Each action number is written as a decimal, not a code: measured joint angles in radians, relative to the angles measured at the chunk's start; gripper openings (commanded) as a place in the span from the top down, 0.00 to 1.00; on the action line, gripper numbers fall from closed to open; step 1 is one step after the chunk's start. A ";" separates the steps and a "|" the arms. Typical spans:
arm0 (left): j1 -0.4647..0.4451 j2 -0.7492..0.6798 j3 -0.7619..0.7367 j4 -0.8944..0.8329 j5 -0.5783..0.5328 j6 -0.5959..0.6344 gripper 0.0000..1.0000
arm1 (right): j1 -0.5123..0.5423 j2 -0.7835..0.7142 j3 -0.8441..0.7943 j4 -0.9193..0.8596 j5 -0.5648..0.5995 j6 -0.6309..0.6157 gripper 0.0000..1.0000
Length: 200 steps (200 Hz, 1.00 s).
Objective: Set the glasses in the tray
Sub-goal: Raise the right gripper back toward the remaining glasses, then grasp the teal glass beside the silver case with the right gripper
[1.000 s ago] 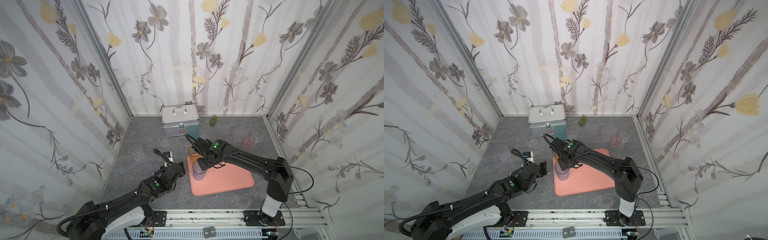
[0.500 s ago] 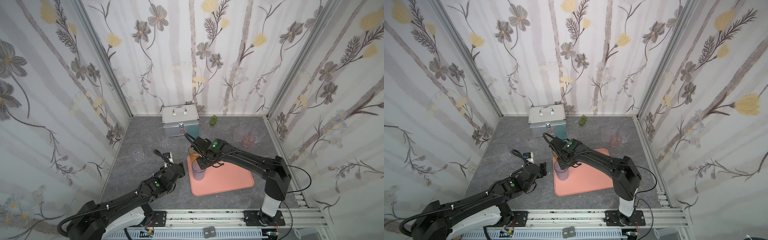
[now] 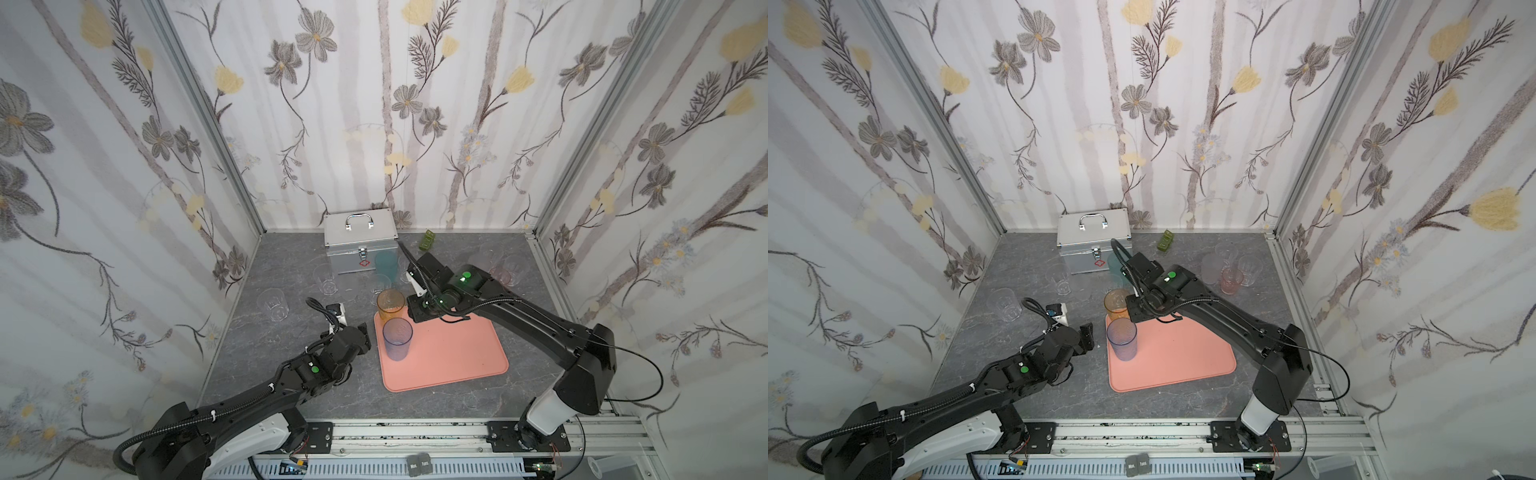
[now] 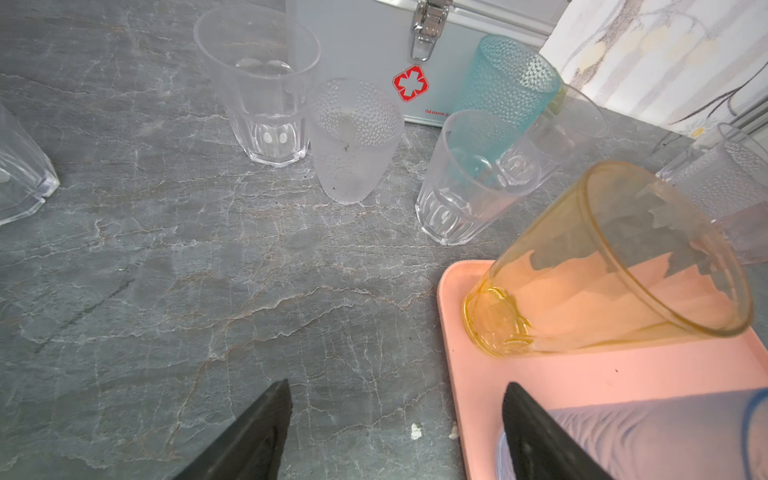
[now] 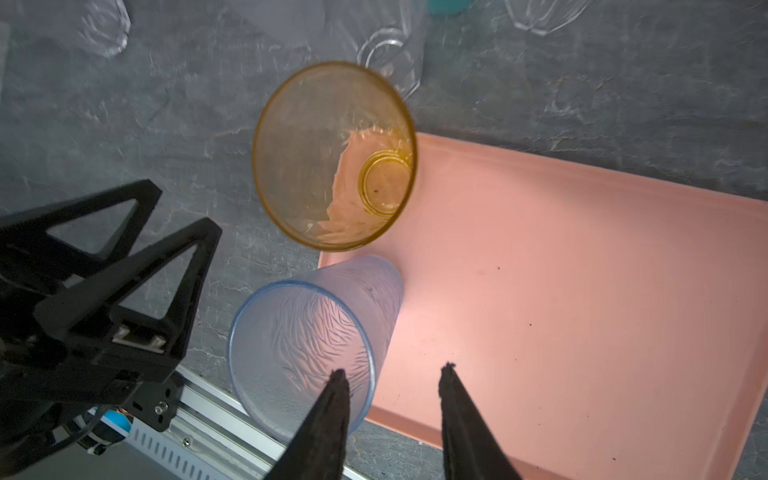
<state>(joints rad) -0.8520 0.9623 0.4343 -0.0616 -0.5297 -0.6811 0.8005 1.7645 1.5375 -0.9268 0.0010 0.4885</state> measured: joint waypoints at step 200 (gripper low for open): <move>0.075 0.146 0.118 0.037 0.051 0.127 0.13 | -0.188 0.496 0.364 0.393 -0.057 0.098 0.58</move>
<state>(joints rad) -0.7773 1.1084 0.5522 -0.0250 -0.4782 -0.5541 0.6128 2.2608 1.9015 -0.5339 -0.0559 0.5869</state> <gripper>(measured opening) 0.865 0.424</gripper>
